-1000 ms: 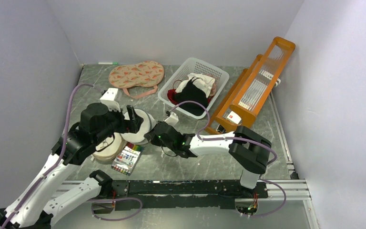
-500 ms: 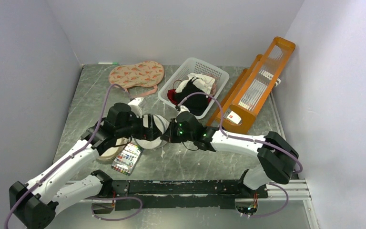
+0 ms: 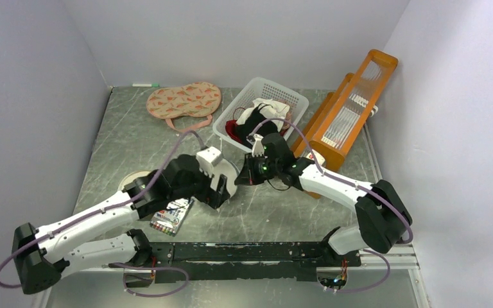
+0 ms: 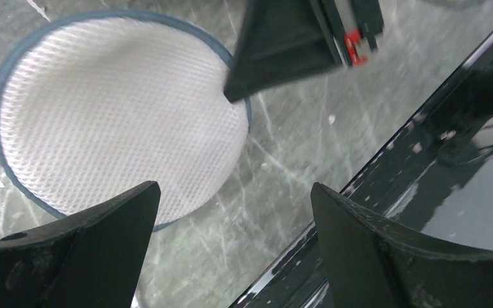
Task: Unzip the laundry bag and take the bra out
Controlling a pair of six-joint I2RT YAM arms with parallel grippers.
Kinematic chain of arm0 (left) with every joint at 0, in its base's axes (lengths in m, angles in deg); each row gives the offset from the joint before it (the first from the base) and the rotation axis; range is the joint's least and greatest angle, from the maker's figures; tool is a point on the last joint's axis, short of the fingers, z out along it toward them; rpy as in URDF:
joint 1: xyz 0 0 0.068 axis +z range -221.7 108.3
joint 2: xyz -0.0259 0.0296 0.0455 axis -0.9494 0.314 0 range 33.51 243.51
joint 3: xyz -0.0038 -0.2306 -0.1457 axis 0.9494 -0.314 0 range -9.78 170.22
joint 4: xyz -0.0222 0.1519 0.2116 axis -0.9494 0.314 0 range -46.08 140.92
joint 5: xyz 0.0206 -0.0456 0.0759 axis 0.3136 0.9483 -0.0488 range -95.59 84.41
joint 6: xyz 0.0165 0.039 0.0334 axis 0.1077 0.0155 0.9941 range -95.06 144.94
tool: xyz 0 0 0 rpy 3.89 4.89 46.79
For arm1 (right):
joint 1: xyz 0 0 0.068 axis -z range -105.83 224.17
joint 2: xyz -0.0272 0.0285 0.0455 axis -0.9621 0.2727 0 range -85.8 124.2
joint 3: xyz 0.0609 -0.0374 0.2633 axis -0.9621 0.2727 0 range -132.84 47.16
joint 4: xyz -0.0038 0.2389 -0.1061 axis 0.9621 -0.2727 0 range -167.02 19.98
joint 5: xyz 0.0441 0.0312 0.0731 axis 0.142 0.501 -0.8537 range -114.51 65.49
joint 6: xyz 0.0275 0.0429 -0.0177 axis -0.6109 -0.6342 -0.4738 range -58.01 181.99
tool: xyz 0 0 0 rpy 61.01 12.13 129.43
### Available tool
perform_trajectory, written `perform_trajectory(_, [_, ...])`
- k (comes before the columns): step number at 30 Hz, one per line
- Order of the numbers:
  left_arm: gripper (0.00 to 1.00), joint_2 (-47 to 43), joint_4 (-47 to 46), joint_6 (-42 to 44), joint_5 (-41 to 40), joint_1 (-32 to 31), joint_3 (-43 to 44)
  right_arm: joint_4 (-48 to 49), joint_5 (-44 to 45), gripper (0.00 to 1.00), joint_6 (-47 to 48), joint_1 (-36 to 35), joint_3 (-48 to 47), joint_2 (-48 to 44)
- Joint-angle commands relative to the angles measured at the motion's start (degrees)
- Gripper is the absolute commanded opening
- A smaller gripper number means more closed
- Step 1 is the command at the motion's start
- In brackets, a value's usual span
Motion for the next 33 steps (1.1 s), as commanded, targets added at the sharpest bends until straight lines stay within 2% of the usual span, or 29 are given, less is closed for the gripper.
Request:
perform_trajectory(1, [0.99,3.0,7.3,5.7,-17.9,-9.8,3.4,-2.5,-2.7,0.00,4.6,1.7,-3.8,1.9])
perform_trajectory(5, [0.95,9.7,13.0,11.0,-29.5,-18.1,5.5,-1.7,-3.8,0.00,3.7,2.6,-4.1,3.0])
perform_trajectory(10, [0.83,17.3,9.3,15.0,-31.7,-22.4,5.2,-0.2,-6.2,0.00,1.3,2.9,-3.7,3.2])
perform_trajectory(12, [0.80,22.1,10.5,13.5,-38.5,-25.0,6.4,-0.5,-6.1,0.00,1.2,3.0,-3.6,2.7])
perform_trajectory(18, [0.74,31.2,13.2,10.1,-51.1,-27.8,8.8,-2.5,-5.3,0.00,1.4,3.2,-3.7,0.5])
perform_trajectory(21, [0.53,32.3,13.2,8.2,-53.8,-27.6,8.4,-2.7,-6.1,0.00,1.7,3.1,-3.7,0.3])
perform_trajectory(24, [0.34,31.6,14.6,4.9,-54.0,-27.2,9.0,-3.2,-6.3,0.00,2.3,3.1,-4.1,0.7])
perform_trajectory(28, [0.11,27.2,11.6,4.6,-47.8,-25.9,8.4,-3.1,-6.3,0.00,3.2,3.1,-4.9,1.2])
perform_trajectory(30, [0.07,24.3,9.3,5.2,-43.3,-24.5,8.1,-2.7,-5.9,0.00,3.5,3.1,-5.3,0.8])
perform_trajectory(33, [0.07,20.2,6.9,4.9,-36.4,-21.1,7.5,-1.8,-5.8,0.11,4.2,3.1,-5.9,-0.2])
